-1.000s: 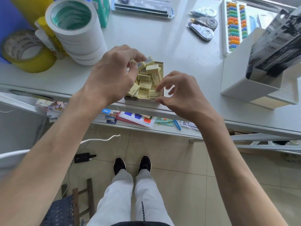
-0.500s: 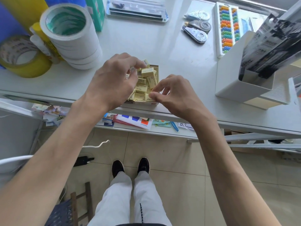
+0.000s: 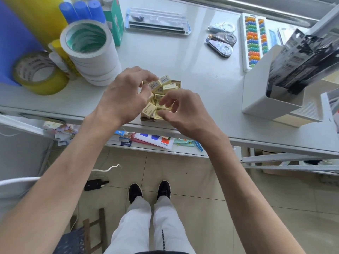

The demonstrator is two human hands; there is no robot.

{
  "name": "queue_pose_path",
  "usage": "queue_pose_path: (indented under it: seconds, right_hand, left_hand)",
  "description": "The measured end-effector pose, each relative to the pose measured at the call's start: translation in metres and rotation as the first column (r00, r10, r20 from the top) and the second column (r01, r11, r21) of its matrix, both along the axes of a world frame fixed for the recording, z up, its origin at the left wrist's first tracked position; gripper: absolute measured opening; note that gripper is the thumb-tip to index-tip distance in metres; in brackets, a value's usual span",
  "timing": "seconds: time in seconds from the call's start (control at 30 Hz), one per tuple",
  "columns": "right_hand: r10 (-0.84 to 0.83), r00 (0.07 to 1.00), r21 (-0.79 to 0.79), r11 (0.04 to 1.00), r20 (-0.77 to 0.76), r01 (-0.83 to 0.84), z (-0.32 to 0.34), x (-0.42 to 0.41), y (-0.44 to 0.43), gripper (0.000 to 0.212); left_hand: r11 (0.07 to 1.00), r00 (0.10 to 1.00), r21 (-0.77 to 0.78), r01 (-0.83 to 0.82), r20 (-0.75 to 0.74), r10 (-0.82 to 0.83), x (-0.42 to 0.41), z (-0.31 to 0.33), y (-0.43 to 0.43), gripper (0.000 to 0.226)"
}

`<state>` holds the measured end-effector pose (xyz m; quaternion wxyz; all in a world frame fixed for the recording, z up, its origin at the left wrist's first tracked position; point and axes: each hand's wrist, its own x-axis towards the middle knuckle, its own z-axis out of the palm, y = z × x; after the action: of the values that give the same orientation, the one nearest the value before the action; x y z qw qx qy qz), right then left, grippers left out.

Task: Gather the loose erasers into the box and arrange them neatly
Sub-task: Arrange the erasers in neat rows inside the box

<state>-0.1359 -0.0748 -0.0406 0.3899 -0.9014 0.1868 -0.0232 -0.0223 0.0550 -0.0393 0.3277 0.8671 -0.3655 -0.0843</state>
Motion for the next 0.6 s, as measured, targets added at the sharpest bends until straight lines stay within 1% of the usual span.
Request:
queue_pose_path:
  seconds: [0.13, 0.23, 0.3, 0.4, 0.47, 0.6]
  right_hand:
    - [-0.009, 1.000, 0.019, 1.000, 0.014, 0.009, -0.002, 0.006, 0.011, 0.027]
    - [-0.017, 1.000, -0.015, 1.000, -0.017, 0.017, -0.005, 0.010, 0.020, 0.042]
    - [-0.014, 1.000, -0.040, 0.999, -0.028, 0.013, -0.006, 0.012, 0.024, 0.038]
    - [-0.013, 0.999, -0.062, 0.998, -0.035, 0.011, -0.006, 0.013, 0.025, 0.021]
    - [-0.045, 0.998, -0.046, 0.998, -0.034, 0.044, -0.003, 0.012, 0.020, 0.016]
    - [-0.134, 0.991, -0.003, 0.991, -0.013, 0.134, 0.006, 0.003, 0.008, 0.027]
  left_hand:
    - [1.000, 1.000, 0.022, 0.006, 0.014, -0.006, -0.003, -0.001, 0.004, 0.029]
    - [0.999, 1.000, 0.045, 0.012, 0.021, -0.013, -0.004, -0.001, 0.009, 0.031]
    - [0.998, 1.000, 0.063, 0.014, 0.022, -0.015, -0.005, -0.001, 0.014, 0.033]
    - [0.995, 0.999, 0.100, 0.007, 0.035, -0.011, -0.003, 0.004, 0.021, 0.038]
    - [0.991, 0.998, 0.134, 0.009, 0.060, -0.018, -0.004, 0.006, 0.028, 0.043]
    - [0.981, 0.993, 0.190, 0.028, 0.109, -0.049, -0.005, 0.007, 0.040, 0.051]
